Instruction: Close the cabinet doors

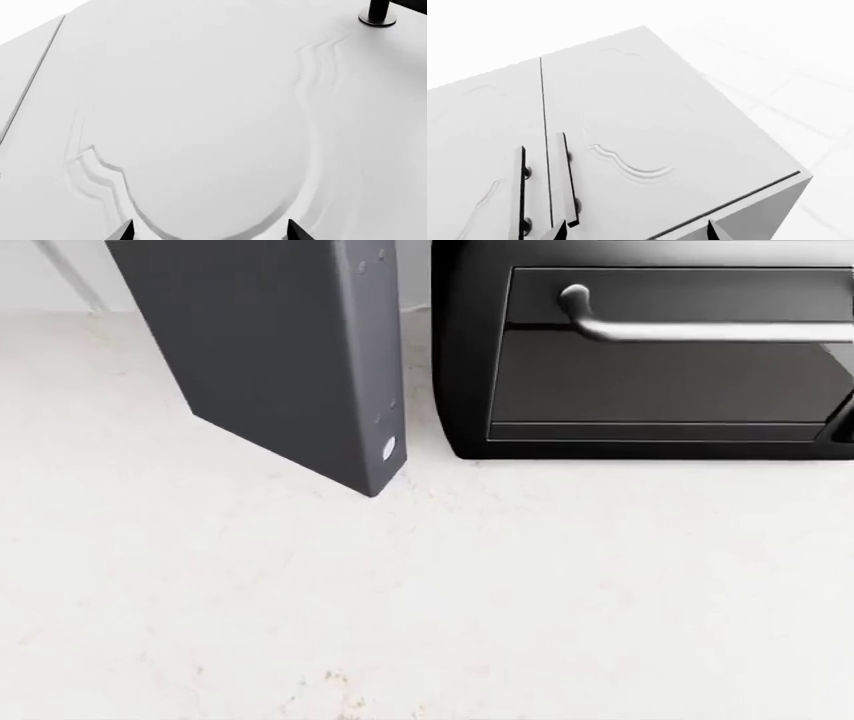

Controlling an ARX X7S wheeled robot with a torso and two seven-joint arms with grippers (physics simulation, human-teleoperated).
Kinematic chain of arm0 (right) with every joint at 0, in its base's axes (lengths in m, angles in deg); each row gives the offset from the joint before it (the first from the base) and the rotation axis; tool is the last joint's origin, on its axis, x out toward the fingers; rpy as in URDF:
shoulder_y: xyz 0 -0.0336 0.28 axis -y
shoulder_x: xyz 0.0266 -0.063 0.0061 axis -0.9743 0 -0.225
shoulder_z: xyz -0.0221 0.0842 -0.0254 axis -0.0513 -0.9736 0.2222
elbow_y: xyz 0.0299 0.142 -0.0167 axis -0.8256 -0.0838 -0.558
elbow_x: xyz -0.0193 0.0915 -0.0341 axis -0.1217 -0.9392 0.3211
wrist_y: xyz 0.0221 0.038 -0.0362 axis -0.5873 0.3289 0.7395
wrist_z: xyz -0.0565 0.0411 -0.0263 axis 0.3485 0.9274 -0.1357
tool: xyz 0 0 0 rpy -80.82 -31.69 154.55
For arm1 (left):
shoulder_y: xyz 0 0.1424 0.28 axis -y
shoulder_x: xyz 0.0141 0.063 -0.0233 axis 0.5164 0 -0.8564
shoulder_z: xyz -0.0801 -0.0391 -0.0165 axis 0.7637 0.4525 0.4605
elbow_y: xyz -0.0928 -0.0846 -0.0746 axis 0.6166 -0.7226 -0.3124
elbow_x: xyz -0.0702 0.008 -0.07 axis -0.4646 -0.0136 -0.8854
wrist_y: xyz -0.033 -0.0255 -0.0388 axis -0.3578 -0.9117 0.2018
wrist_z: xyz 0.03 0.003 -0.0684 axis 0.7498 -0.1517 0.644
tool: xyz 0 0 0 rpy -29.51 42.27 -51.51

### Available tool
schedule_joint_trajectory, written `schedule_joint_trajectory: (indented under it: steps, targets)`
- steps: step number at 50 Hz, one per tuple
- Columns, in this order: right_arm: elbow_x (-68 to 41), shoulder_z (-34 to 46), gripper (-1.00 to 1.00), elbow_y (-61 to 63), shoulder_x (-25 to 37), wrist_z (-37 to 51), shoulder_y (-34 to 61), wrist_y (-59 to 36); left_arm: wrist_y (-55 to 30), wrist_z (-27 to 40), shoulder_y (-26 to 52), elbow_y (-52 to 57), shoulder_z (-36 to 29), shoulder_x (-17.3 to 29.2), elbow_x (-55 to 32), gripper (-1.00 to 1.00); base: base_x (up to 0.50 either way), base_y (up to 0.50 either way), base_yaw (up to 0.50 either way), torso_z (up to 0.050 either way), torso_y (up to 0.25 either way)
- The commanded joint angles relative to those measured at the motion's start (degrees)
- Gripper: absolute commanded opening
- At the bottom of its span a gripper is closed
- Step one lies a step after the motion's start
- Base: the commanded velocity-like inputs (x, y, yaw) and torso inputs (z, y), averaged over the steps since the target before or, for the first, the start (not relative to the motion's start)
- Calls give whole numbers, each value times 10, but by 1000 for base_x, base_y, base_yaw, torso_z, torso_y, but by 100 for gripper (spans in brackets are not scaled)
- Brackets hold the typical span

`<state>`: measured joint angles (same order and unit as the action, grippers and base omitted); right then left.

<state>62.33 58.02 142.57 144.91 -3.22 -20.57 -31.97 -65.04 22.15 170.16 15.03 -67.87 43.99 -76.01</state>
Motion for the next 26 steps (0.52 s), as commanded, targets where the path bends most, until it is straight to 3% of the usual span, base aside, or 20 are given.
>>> schedule_joint_trajectory:
  steps: [1, 26]
  targets:
    - [-6, -331, 100, 2, -83, -74, -374, 26, 20, -16, 17, -156, -34, 1, -1, 100, 0, 0, 0, 18, -250]
    - [3, -322, 100, 2, -75, -63, -374, 23, 1, 0, 36, -182, -49, 0, 25, 100, 0, 0, 0, 18, -239]
